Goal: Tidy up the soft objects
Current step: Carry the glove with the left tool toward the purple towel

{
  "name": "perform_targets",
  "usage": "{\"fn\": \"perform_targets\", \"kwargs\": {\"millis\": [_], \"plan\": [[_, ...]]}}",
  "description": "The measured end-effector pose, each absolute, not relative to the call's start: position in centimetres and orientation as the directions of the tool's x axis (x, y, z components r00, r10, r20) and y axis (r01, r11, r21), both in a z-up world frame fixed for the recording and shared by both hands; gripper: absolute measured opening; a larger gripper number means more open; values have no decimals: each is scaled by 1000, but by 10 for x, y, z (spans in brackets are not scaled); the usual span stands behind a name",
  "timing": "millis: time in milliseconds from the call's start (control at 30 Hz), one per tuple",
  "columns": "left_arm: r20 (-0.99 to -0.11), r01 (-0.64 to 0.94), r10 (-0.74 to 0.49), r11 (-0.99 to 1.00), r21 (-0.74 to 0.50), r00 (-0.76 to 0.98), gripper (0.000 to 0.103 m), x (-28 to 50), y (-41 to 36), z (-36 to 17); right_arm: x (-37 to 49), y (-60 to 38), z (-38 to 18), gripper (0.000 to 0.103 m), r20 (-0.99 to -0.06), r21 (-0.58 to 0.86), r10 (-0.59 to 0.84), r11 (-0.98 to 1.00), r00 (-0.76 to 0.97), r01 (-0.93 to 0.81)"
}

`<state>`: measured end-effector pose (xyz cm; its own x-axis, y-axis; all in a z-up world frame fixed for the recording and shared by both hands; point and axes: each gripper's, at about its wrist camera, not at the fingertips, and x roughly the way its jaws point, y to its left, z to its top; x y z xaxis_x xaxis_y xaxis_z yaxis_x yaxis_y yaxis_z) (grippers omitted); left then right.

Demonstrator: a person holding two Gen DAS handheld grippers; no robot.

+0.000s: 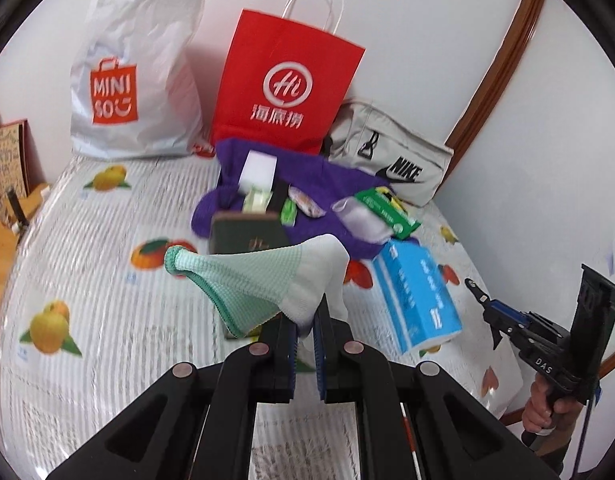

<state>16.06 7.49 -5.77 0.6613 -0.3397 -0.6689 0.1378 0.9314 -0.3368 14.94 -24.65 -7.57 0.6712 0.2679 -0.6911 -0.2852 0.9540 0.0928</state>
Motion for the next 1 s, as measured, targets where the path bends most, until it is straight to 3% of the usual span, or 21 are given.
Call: {"fn": "perform_targets", "kwargs": {"millis": [333, 1000], "plan": [[-656, 151, -326, 939, -310, 680, 7, 202, 70, -38, 194, -247, -66, 21, -680, 90, 268, 954, 683, -285], [-702, 114, -281, 954, -276, 655, 7, 285, 68, -55, 283, -246, -77, 21, -699, 81, 262, 954, 666, -290]]}}
